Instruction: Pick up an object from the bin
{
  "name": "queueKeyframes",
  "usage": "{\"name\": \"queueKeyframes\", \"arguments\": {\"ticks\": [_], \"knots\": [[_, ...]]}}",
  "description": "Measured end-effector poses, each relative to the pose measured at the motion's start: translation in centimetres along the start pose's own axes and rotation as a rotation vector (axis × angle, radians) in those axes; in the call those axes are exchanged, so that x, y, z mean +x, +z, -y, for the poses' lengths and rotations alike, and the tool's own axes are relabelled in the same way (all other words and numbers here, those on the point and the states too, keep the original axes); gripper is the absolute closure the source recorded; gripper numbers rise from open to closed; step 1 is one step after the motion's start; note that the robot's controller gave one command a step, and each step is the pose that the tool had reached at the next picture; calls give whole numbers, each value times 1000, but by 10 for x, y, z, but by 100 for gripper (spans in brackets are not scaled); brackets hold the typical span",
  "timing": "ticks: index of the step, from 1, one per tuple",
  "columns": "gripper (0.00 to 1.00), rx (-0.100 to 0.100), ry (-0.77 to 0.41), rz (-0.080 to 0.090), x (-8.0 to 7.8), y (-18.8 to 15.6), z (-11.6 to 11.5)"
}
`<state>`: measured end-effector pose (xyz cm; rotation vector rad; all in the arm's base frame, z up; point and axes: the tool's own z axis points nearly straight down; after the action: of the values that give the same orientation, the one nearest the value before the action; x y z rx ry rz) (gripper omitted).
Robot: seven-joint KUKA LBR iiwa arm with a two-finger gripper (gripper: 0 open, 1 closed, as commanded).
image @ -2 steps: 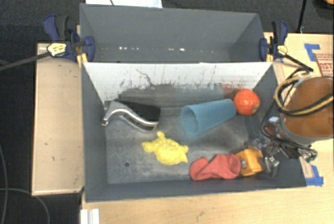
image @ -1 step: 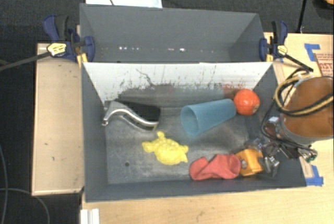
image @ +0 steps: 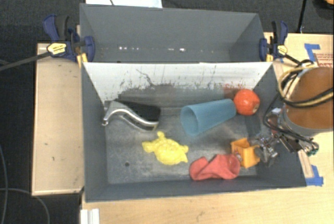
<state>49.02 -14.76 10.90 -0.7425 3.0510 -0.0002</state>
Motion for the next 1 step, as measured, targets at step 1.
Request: {"name": "queueKeyframes", "arguments": {"ticks": [1], "knots": [[0, 1, -49, 2, -15, -44, -29]]}}
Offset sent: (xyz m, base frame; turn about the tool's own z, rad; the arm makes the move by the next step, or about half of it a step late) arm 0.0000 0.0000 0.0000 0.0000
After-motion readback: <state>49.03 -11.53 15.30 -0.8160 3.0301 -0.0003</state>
